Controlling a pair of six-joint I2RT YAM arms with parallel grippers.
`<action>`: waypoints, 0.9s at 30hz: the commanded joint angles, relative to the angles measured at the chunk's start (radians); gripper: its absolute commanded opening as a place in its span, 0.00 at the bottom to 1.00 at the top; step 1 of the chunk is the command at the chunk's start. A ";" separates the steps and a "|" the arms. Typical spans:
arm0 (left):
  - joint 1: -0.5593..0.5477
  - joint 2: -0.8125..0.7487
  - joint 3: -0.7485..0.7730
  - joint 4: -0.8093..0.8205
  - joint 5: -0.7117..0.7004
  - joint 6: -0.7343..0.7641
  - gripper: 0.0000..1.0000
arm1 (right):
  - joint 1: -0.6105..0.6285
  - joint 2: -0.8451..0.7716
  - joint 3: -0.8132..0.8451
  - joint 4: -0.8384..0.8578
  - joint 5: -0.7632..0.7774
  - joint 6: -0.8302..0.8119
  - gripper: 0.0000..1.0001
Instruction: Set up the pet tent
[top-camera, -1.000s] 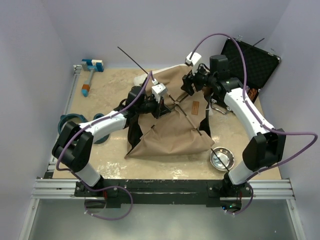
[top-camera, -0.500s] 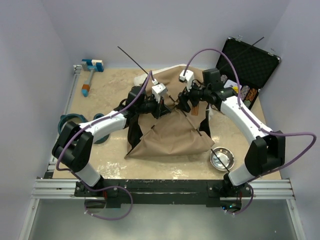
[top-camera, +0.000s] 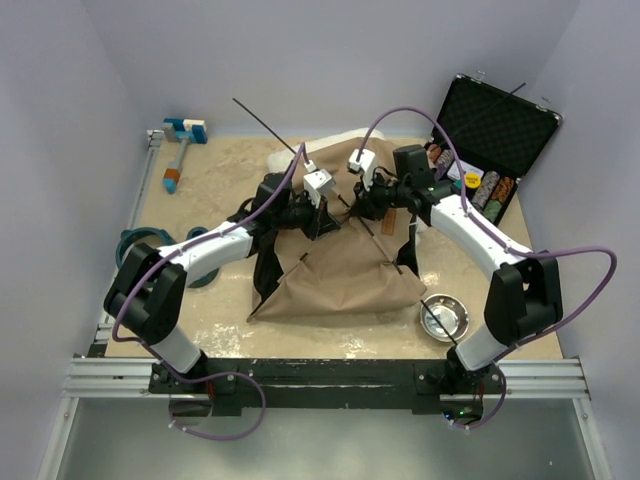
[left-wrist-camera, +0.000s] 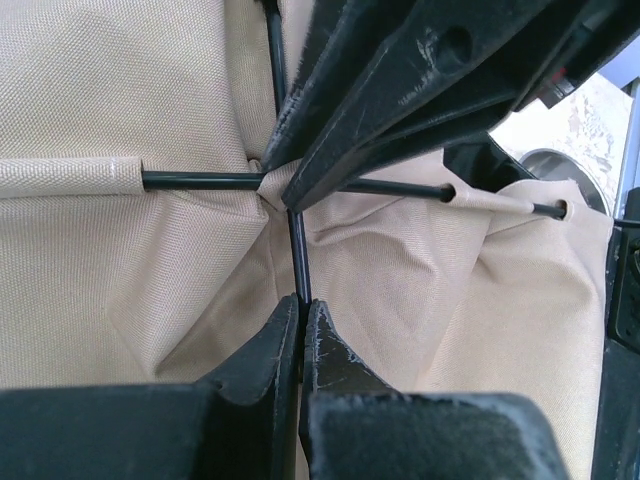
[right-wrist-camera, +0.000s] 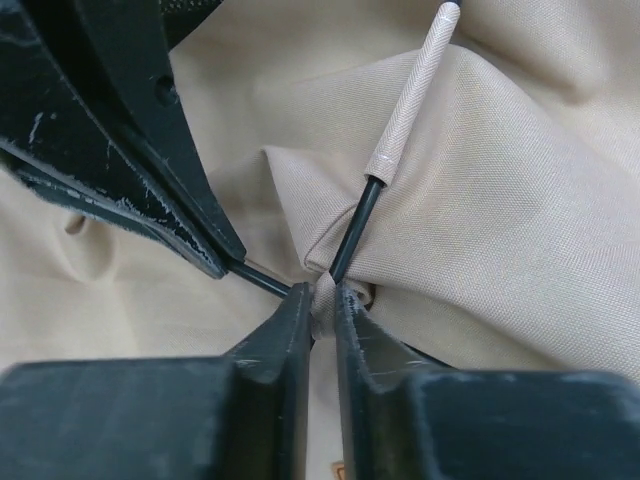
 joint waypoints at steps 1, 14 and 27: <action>0.000 -0.084 0.003 0.011 0.076 0.040 0.00 | -0.010 -0.025 -0.031 0.025 0.119 -0.039 0.01; 0.002 -0.078 0.001 0.031 0.114 0.098 0.04 | -0.005 -0.110 0.008 0.094 0.142 0.050 0.00; -0.026 0.040 0.099 0.065 0.099 0.038 0.35 | 0.001 -0.118 0.000 0.109 0.140 0.067 0.00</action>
